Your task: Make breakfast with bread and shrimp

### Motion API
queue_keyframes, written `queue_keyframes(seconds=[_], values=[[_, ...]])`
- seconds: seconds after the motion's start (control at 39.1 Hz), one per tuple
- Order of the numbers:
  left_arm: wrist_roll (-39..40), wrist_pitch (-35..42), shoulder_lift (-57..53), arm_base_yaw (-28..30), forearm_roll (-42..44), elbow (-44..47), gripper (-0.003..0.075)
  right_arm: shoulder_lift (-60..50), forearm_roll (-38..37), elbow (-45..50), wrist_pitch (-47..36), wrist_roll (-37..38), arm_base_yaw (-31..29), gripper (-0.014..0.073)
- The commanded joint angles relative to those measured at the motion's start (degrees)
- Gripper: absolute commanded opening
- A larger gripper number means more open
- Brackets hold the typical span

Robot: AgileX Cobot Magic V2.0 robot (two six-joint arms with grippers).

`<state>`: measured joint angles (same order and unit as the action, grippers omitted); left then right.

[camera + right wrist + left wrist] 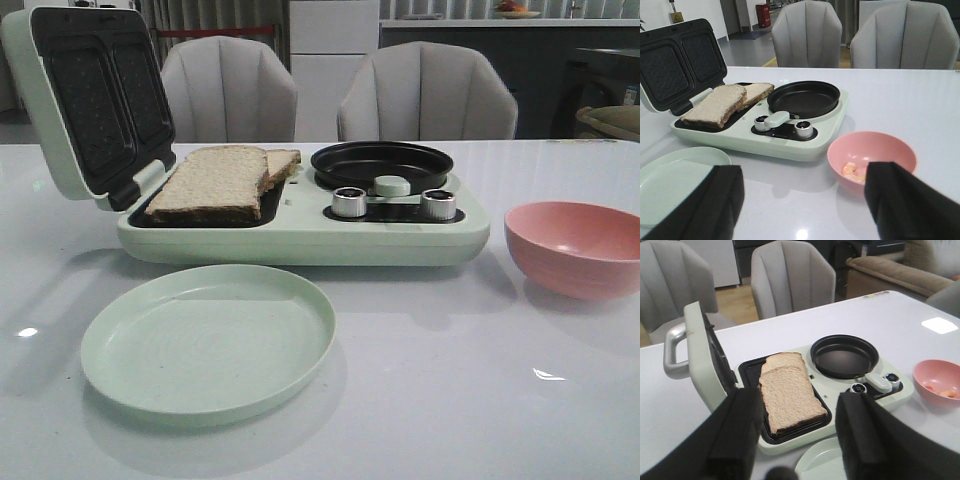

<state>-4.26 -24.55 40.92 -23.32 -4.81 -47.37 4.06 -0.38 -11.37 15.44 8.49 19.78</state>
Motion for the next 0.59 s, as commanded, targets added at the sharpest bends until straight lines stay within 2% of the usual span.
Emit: queue_keyframes(seconds=[0.0,0.31,0.46,0.56], values=[[1.17,3.45,5.2,3.18,-1.85,-5.56,0.0405,0.48,0.01,-1.56,-4.49,-0.12,-0.3,0.06],[0.97,0.42,17.43,18.08,-10.15,-16.11,0.0405,0.48,0.01,-1.56,-4.44,-0.12,-0.3,0.06],[-0.02,-2.36,23.49,23.16,-11.66,-21.73,0.0405,0.48,0.01,-1.56,-4.44,-0.12,-0.3,0.06],[-3.25,-3.66,27.85,25.94,-17.92,-24.87,0.0405,0.48,0.01,-1.56,-4.44,-0.12,-0.3,0.06]])
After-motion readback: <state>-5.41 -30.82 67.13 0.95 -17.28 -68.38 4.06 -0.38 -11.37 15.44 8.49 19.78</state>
